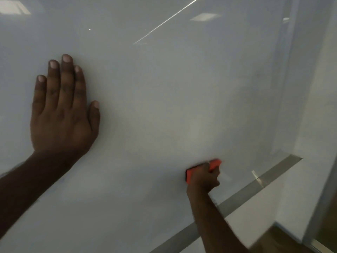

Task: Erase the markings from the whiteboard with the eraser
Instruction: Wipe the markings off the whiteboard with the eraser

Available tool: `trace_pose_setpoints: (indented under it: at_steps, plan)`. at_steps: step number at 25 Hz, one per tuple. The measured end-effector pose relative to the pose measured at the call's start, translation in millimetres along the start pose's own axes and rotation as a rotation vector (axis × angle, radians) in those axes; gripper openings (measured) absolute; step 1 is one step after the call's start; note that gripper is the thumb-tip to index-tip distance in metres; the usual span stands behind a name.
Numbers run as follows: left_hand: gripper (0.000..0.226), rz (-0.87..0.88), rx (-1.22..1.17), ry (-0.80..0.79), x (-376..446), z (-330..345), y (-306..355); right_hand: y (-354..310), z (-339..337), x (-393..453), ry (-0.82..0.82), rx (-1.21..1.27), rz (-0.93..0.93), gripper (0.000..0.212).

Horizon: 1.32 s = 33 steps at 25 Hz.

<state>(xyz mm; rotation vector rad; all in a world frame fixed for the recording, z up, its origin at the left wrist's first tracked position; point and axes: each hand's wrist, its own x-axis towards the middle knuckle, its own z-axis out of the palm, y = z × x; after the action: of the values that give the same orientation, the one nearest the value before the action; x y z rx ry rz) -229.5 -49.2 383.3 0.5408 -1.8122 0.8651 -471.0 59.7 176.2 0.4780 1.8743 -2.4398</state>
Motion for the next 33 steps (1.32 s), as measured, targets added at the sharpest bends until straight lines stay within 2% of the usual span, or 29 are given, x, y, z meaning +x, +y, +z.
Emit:
trace_pose_setpoints:
  at_steps: [4,7,9,13,16,18,22,26,29,33]
  plan:
    - [0.063,0.014,0.026,0.026,-3.5,3.3,1.6,-77.7,15.6,-1.8,-0.12,0.001,-0.424,0.061]
    - [0.064,0.021,0.023,-0.001,-4.2,2.3,-0.7,-88.5,14.8,-1.9,-0.116,-0.037,-0.597,0.057]
    - [0.064,0.029,0.035,-0.001,-4.2,1.9,-1.1,-69.8,8.0,6.0,-0.071,-0.084,-0.547,0.055]
    - [0.065,0.036,0.029,-0.008,-3.4,1.5,0.5,-2.4,-13.9,20.7,-0.009,-0.058,-0.158,0.068]
    - [0.065,0.029,0.031,-0.017,-3.7,1.6,1.4,22.9,-18.0,18.1,0.021,-0.01,0.13,0.048]
    - [0.065,0.028,0.041,-0.018,-3.5,2.3,2.4,26.6,-18.9,-0.9,-0.007,0.028,0.197,0.042]
    - [0.064,0.02,0.041,-0.012,-3.4,4.1,3.6,29.7,-16.6,-73.5,-0.085,0.007,0.033,0.055]
    - [0.064,0.023,0.017,-0.013,-4.0,1.1,3.5,25.9,-14.5,-136.7,-0.204,-0.032,-0.123,0.059]
    - [0.065,0.07,0.017,-0.061,-5.7,-7.9,-8.5,11.8,-20.1,-132.6,-0.231,-0.079,-0.222,0.058]
    - [0.068,0.113,0.083,-0.058,-1.3,-24.3,-46.8,-67.6,-3.3,-93.5,-0.29,-0.141,-0.494,0.061]
